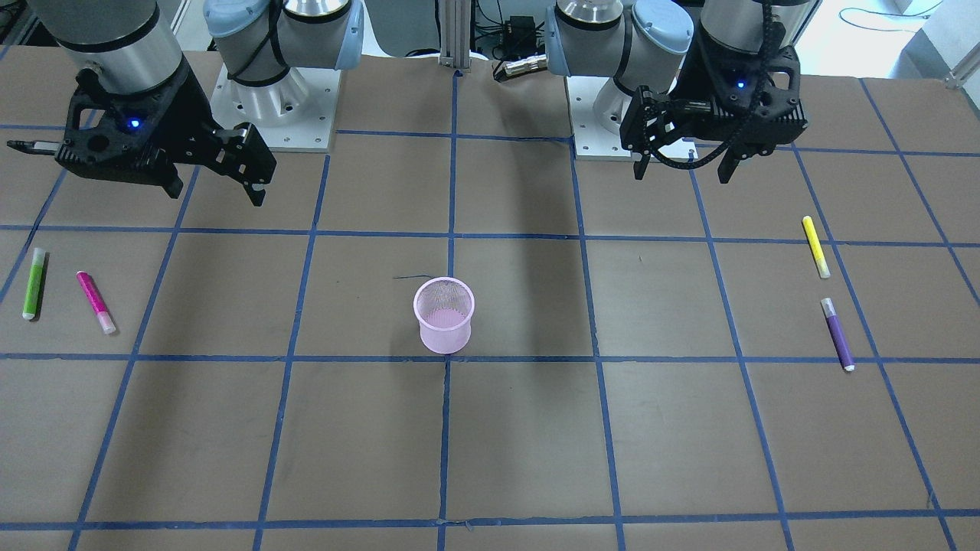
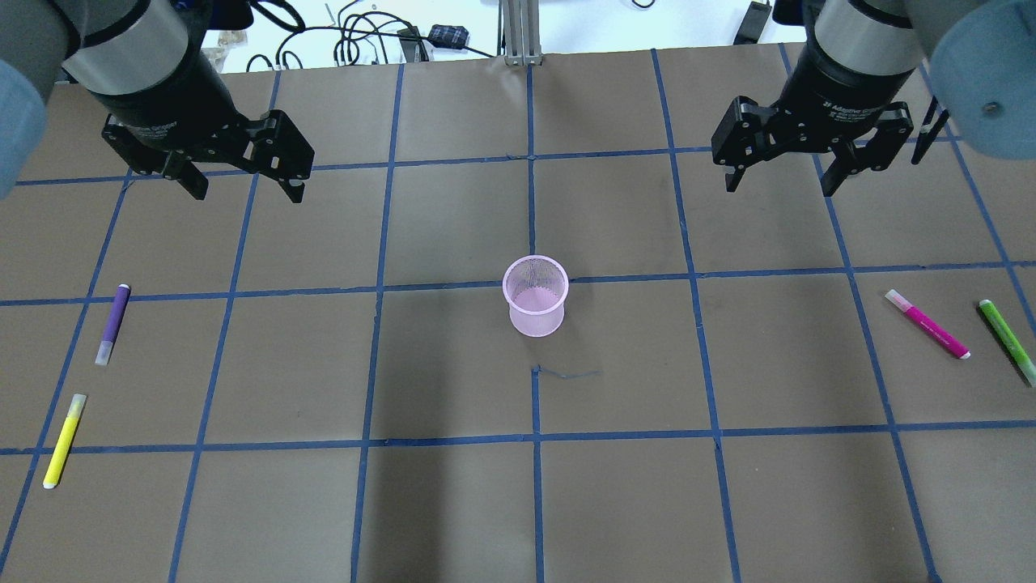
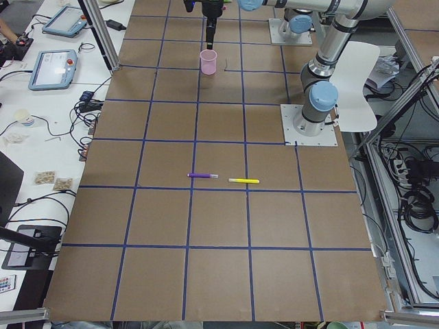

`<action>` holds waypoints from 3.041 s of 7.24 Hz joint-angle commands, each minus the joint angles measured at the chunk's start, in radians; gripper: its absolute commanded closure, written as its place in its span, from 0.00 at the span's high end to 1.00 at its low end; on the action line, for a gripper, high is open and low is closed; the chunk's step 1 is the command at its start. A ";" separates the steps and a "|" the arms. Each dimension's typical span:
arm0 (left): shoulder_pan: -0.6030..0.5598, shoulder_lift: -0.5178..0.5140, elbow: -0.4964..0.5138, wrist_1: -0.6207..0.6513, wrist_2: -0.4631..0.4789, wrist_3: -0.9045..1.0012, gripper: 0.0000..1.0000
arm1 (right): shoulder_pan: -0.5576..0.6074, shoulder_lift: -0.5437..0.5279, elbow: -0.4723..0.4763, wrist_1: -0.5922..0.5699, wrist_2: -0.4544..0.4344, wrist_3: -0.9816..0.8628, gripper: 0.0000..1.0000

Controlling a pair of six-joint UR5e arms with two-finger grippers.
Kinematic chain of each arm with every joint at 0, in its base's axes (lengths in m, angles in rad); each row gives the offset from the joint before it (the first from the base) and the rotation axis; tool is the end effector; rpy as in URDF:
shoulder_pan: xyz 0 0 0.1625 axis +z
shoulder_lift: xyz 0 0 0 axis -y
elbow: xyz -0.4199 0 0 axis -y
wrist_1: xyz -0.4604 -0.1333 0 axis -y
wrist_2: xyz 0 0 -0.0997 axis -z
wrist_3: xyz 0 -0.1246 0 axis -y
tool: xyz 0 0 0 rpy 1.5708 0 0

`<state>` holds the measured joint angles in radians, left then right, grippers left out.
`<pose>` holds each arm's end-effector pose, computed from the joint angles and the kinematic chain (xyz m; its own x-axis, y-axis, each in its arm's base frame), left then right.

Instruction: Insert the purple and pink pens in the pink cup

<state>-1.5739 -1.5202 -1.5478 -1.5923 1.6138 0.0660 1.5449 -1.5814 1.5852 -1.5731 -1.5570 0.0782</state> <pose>-0.1296 -0.5436 0.4966 -0.9967 0.0667 -0.0463 0.0690 0.9964 -0.0491 0.1206 -0.5588 0.4559 -0.9945 0.1039 -0.0136 0.1039 0.9946 0.0026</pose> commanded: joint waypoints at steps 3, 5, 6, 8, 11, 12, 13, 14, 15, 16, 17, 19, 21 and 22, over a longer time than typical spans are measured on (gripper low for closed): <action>0.000 0.002 0.000 0.000 0.000 0.000 1.00 | -0.008 0.001 -0.001 -0.004 -0.009 0.000 1.00; 0.000 0.003 -0.002 0.000 0.000 0.000 1.00 | -0.017 0.011 0.012 -0.013 -0.008 -0.024 1.00; 0.000 0.003 -0.005 0.000 0.000 0.000 1.00 | -0.082 0.030 0.015 -0.004 -0.003 -0.154 1.00; 0.015 -0.012 -0.012 -0.005 0.001 0.002 1.00 | -0.300 0.049 0.016 -0.008 -0.008 -0.552 1.00; 0.180 -0.037 -0.139 0.017 0.008 0.085 1.00 | -0.467 0.101 0.129 -0.247 -0.046 -1.023 1.00; 0.257 -0.057 -0.159 0.038 0.008 0.156 1.00 | -0.545 0.130 0.189 -0.337 -0.034 -1.166 1.00; 0.334 -0.083 -0.172 0.072 0.011 0.217 1.00 | -0.596 0.171 0.238 -0.446 -0.026 -1.278 1.00; 0.403 -0.113 -0.190 0.107 0.011 0.276 1.00 | -0.632 0.211 0.278 -0.509 -0.025 -1.355 1.00; 0.460 -0.151 -0.196 0.109 0.012 0.281 1.00 | -0.661 0.231 0.335 -0.537 0.000 -1.383 1.00; 0.500 -0.202 -0.196 0.129 0.014 0.291 1.00 | -0.675 0.232 0.388 -0.588 -0.003 -1.409 1.00; 0.511 -0.248 -0.196 0.211 0.015 0.296 1.00 | -0.692 0.233 0.435 -0.632 -0.006 -1.454 1.00; 0.555 -0.325 -0.196 0.309 0.106 0.345 1.00 | -0.713 0.239 0.475 -0.659 -0.009 -1.474 0.97; 0.587 -0.379 -0.198 0.407 0.104 0.516 1.00 | -0.713 0.293 0.475 -0.686 -0.014 -1.477 0.95; 0.619 -0.417 -0.201 0.478 0.101 0.638 1.00 | -0.713 0.297 0.475 -0.686 -0.015 -1.474 0.89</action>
<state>-0.9852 -1.8940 -1.7460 -1.1938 1.7155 0.5744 0.8321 -1.3004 2.0592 -2.2549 -1.5705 -1.3968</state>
